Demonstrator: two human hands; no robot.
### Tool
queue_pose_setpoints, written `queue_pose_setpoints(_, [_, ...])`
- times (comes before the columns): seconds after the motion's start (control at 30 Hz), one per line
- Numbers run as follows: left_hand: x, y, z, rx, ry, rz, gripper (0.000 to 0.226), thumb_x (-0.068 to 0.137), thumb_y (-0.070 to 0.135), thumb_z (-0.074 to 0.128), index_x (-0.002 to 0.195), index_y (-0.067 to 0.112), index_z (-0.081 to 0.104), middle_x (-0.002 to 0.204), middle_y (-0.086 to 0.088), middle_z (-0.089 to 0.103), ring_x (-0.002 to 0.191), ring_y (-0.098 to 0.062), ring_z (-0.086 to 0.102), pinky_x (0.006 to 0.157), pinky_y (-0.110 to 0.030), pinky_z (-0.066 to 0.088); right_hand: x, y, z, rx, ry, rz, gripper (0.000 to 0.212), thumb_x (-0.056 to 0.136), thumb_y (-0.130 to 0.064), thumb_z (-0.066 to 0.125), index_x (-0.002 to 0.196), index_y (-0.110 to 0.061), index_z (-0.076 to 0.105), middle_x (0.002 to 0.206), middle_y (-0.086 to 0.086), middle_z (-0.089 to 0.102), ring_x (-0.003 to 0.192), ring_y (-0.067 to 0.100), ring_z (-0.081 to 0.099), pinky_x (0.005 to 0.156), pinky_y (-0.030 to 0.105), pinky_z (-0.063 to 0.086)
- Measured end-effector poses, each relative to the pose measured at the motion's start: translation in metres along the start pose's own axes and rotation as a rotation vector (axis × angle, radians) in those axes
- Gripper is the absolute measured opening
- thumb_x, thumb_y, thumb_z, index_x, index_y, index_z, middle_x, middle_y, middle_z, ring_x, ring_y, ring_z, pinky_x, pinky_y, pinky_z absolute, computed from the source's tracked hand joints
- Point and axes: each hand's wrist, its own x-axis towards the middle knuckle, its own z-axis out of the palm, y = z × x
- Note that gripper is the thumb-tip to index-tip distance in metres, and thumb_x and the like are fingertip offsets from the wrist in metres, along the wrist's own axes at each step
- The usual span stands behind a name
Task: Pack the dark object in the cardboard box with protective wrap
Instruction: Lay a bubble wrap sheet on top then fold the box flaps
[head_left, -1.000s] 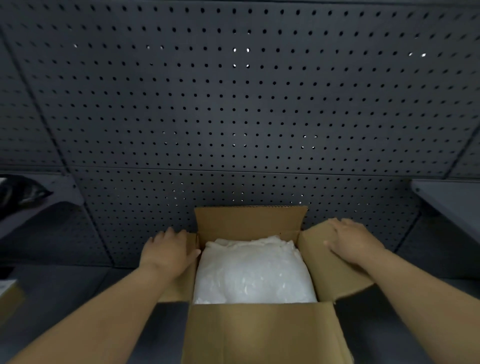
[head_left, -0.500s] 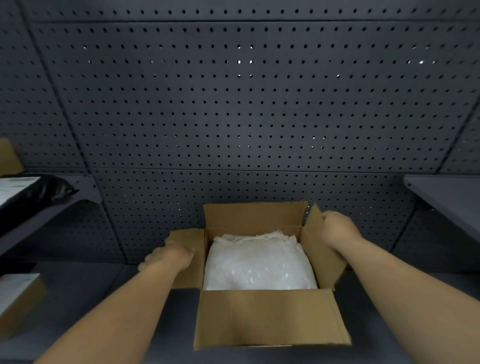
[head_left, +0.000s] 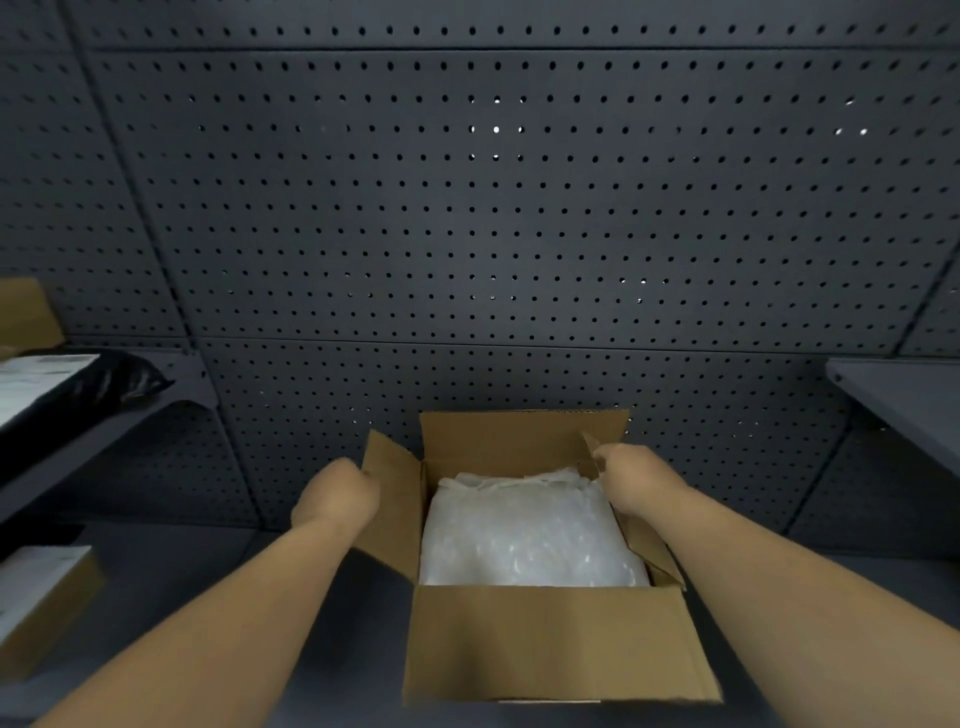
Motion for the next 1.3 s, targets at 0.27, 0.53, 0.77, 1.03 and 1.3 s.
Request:
queue_pose_setpoints(0.27, [-0.026,0.018,0.008,-0.202,0.045,0.231,0.038,0.101,0.025,0.039,0.134,0.012,0.052,0.13,-0.008,0.059,0.114,-0.023,0.056,0.088,-0.027,0.043,0.019,-0.007,-0.011,-0.102,0.015,-0.082,0.073,0.094,-0.016,0.056,0.153,-0.015,0.014,0.158,0.011,0.019,0.142,0.029,0.028,0.115,0.035,0.03])
queue_pose_setpoints(0.53, [-0.036,0.028,0.031,-0.037,0.02,0.518,0.034,0.101,0.032,0.038,0.124,0.02,0.061,0.118,-0.002,0.057,0.103,-0.015,0.057,0.088,-0.027,0.046,0.032,-0.012,-0.005,-0.178,-0.009,-0.053,0.108,0.083,-0.029,0.072,0.153,-0.023,-0.01,0.16,-0.009,-0.018,0.148,0.026,0.008,0.117,0.042,0.028])
queue_pose_setpoints(0.77, [-0.028,0.034,0.058,0.271,-0.242,0.729,0.035,0.101,0.032,0.035,0.115,0.02,0.064,0.119,0.002,0.062,0.107,-0.016,0.055,0.084,-0.026,0.042,0.026,-0.011,-0.002,-0.257,0.142,-0.115,0.119,0.075,-0.044,0.076,0.152,-0.026,-0.013,0.159,0.003,-0.007,0.147,0.028,0.006,0.116,0.044,0.021])
queue_pose_setpoints(1.03, [-0.01,0.036,0.07,0.519,-0.509,0.692,0.04,0.101,0.036,0.033,0.115,0.014,0.064,0.122,-0.003,0.058,0.109,-0.022,0.055,0.09,-0.032,0.044,0.029,0.003,-0.01,-0.315,0.224,-0.178,0.122,0.074,-0.051,0.074,0.151,-0.022,-0.016,0.161,0.001,-0.011,0.149,0.021,-0.009,0.122,0.04,-0.003])
queue_pose_setpoints(1.3, [0.001,0.032,0.071,0.523,-0.535,0.698,0.041,0.1,0.043,0.035,0.091,0.014,0.063,0.103,-0.004,0.06,0.091,-0.02,0.058,0.072,-0.03,0.042,0.029,0.005,-0.005,-0.374,0.192,-0.231,0.111,0.073,-0.053,0.072,0.153,-0.019,0.004,0.148,0.006,0.027,0.142,0.026,0.021,0.121,0.038,0.006])
